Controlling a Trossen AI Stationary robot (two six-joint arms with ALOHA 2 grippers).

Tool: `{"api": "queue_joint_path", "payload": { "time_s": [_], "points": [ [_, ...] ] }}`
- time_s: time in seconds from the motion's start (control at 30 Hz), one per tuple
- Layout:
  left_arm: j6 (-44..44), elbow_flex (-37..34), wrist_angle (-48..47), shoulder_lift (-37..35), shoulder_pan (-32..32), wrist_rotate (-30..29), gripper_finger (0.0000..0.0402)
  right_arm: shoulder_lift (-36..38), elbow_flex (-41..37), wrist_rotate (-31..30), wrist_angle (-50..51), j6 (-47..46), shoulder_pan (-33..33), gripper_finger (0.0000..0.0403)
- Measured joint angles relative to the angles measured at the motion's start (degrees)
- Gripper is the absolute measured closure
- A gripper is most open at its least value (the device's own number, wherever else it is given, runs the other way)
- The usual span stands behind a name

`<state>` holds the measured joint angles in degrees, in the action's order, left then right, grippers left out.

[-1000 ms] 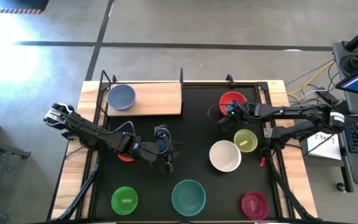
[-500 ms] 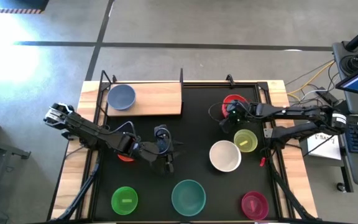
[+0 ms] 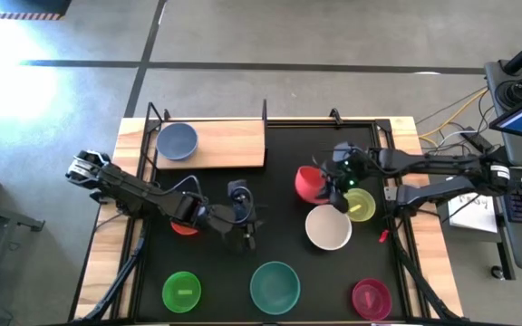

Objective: Place and stack bowls onto a shelf
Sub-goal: Stack the orange bowl on top of the blue bowl on the shelf

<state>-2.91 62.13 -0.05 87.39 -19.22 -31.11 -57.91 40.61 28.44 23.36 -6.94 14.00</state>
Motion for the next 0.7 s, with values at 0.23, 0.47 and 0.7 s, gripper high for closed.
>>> {"api": "queue_joint_path", "payload": {
  "time_s": [0.23, 0.47, 0.7],
  "points": [
    [-0.34, 0.00, 4.75, 0.00, 0.10, 0.14, 0.0272, -1.11, 2.40, 3.11, -0.12, 4.33, -8.70, 0.0394],
    [1.26, 0.00, 5.97, 0.36, 0.13, 5.64, 0.0272, -3.28, 5.58, 3.16, -0.26, 9.87, -15.75, 0.0394],
    [12.18, 0.00, 11.25, 4.66, 0.10, 9.36, 0.0272, -7.28, 10.57, 3.24, -0.18, 14.34, -20.02, 0.0394]
  ]
}}
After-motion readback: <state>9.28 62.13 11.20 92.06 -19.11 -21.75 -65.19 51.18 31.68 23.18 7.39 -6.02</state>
